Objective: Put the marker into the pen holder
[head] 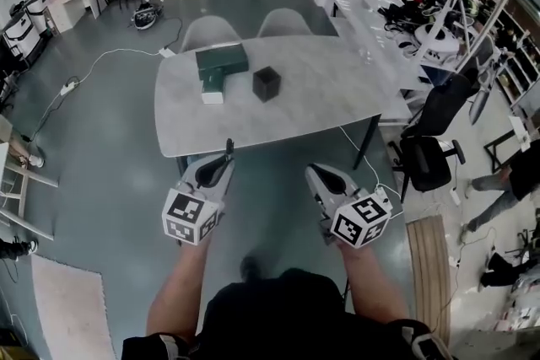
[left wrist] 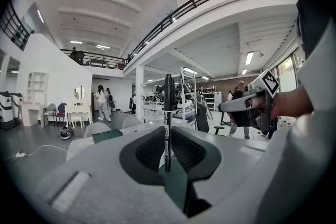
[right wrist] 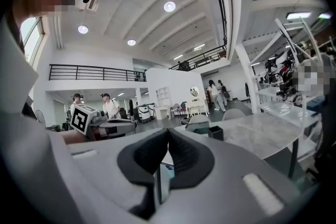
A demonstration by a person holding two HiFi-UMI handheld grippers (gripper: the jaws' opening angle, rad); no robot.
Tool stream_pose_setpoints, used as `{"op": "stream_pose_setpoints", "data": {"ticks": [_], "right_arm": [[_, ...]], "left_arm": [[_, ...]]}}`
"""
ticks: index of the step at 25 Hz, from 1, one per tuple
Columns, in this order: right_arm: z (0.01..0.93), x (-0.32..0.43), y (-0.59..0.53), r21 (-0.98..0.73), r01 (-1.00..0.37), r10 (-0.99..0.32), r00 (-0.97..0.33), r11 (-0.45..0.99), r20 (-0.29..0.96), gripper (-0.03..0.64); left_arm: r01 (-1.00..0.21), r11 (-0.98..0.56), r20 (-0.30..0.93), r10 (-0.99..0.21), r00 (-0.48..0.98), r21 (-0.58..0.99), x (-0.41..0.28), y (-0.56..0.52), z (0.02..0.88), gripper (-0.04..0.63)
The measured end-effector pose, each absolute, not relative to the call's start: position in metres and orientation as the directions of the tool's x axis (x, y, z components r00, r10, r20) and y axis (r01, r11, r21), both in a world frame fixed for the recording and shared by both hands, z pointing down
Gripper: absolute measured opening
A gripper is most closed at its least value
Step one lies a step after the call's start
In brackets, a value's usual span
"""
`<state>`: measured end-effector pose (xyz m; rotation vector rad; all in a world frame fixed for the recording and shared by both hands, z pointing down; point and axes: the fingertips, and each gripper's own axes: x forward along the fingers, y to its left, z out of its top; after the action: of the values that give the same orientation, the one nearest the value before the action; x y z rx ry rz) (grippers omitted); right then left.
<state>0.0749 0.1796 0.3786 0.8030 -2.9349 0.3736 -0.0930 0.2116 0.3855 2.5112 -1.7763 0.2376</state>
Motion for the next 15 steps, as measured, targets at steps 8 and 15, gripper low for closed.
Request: {"op": "stream_pose_setpoints", "data": {"ticks": [8, 15], "right_arm": [[0.399, 0.021, 0.130, -0.218, -0.503, -0.472, -0.863, 0.836, 0.181, 0.003], [0.428, 0.001, 0.043, -0.268, -0.488, -0.451, -0.872, 0.831, 0.189, 0.003]], "left_arm": [[-0.935, -0.353, 0.156, -0.923, 0.351, 0.014, -0.138, 0.162, 0.403, 0.048], [-0.937, -0.349, 0.197, -0.917, 0.346, 0.019, -0.153, 0.083, 0.423, 0.048]]}}
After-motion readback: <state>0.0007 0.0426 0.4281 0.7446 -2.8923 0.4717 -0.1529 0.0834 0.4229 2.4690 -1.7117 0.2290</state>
